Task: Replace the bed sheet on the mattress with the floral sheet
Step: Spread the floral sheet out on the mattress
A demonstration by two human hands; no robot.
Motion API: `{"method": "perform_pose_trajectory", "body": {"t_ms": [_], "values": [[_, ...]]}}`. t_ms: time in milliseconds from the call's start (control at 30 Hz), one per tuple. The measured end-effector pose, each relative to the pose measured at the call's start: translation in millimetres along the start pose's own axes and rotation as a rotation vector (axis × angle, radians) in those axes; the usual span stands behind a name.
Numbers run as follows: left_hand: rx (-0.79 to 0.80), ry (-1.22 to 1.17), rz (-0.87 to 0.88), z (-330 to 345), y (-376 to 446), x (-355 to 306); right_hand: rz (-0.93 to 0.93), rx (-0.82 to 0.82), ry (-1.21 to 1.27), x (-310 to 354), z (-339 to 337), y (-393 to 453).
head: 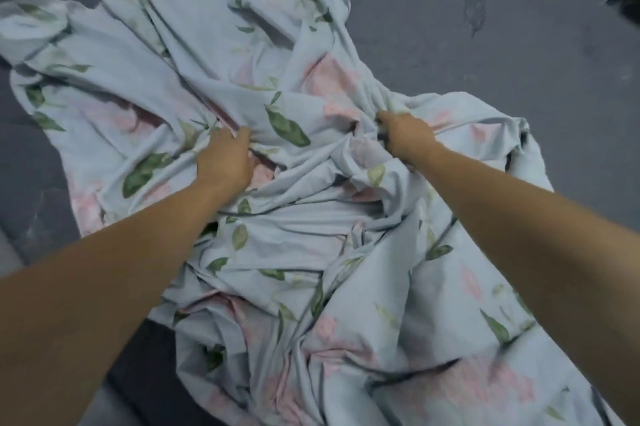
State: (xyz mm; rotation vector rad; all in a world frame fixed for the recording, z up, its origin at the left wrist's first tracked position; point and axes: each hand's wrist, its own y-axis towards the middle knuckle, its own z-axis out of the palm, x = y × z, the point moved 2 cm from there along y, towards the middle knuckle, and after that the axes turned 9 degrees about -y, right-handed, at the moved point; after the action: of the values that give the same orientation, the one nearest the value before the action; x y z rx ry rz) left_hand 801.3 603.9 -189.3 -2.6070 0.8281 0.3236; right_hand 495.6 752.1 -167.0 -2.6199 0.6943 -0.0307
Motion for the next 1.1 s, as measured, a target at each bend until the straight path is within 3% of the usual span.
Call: {"method": "perform_pose_trajectory", "body": {"t_ms": [133, 233, 300, 333, 400, 467, 567, 700, 800, 933, 967, 1033, 1100], "values": [[0.047, 0.144, -0.027, -16.1, -9.6, 58.5, 0.046, -0.155, -0.081, -30.4, -8.2, -0.5], [0.054, 0.197, -0.192, -42.5, -19.9, 116.3, 0.381, -0.165, -0.080, -96.6, -33.3, -3.2], [0.000, 0.136, -0.206, -53.0, -20.9, 126.1, 0.566, -0.141, -0.074, -117.0, -43.9, -2.9], [-0.058, 0.073, -0.166, -54.7, -17.5, 121.5, 0.574, -0.171, -0.081, -111.4, -47.6, 3.0], [-0.142, -0.046, -0.067, -51.7, -5.3, 99.4, 0.334, -0.226, -0.014, -74.4, -49.5, 25.8], [-0.131, -0.107, 0.043, -47.4, 11.8, 67.9, 0.054, -0.188, 0.019, -30.1, -42.1, 50.1], [-0.034, 0.028, 0.071, -35.2, 41.2, 44.6, -0.032, -0.119, -0.042, 12.3, -27.5, 67.8], [-0.042, 0.138, 0.056, -21.0, 57.5, 45.6, 0.043, -0.122, -0.061, 4.7, -26.9, 74.5], [-0.042, 0.234, 0.075, -35.4, 60.6, 65.3, 0.280, -0.238, -0.012, -43.4, -31.8, 87.1], [-0.118, 0.327, -0.308, -74.6, 72.2, 130.2, 0.575, -0.315, 0.329, -49.8, -14.2, 104.4], [-0.135, 0.314, -0.305, -79.7, 77.2, 136.0, 0.569, -0.287, 0.381, -34.9, -0.8, 109.5], [-0.257, 0.174, -0.099, -80.1, 95.7, 122.7, 0.535, -0.260, 0.365, -3.9, 27.7, 117.4], [-0.276, 0.032, 0.087, -66.6, 120.9, 95.3, 0.554, -0.388, 0.281, 6.0, 53.0, 122.9]]}}
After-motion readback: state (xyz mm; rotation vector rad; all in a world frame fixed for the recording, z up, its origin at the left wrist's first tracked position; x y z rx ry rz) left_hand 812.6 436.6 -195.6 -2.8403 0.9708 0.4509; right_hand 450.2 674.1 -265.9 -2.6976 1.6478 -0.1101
